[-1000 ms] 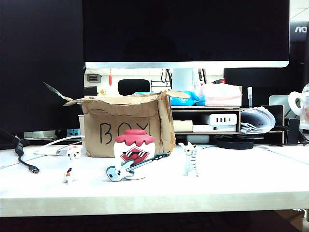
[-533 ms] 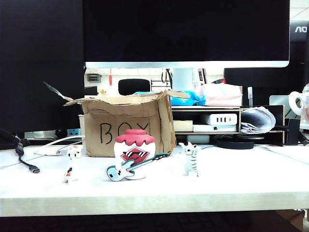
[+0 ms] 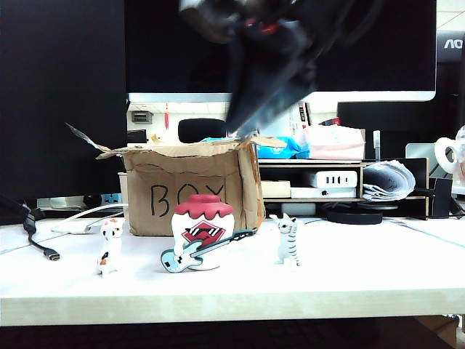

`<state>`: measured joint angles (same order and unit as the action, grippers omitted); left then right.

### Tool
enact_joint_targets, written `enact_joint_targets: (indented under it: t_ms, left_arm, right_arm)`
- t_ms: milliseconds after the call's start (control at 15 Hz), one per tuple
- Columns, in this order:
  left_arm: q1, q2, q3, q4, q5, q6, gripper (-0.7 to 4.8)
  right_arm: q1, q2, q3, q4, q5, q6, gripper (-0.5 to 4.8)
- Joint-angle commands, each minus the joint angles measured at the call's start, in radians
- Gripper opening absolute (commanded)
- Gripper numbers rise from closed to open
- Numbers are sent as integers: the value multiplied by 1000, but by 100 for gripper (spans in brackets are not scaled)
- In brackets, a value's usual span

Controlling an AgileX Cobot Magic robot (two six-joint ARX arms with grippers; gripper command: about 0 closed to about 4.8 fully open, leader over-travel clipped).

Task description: Put the doll that is least similar in size compared to the others into the paper box.

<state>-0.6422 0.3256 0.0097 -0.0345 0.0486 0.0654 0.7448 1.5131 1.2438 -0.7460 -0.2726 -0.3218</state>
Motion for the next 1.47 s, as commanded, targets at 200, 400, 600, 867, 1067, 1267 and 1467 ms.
enact_joint_targets:
  t_ms: [200,400,600,867,1067,1267,1467]
  left_arm:
    - [2,0,1,14,-2,6,-5]
    - [2,0,1,13,-2,6,-5]
    - [2,0,1,14,-2,6,-5]
    - [2,0,1,14,-2,6,-5]
    - [2,0,1,14,-2,6,-5]
    - [2,0,1,14,-2,6,-5]
    - [2,0,1,13,-2,6,-5]
  right_arm:
    - [73,82,9,126,129,-49,479]
    - [69,117,9,180,133,-50,479]
    - [68,168,9,250,141,-50,479]
    - [67,259,8,332,186,-50,479]
    - [60,306,8,378,214,-48,479]
    - [56,329,7,379,257,-48,479]
    - [56,329,7,365,304,-45,479]
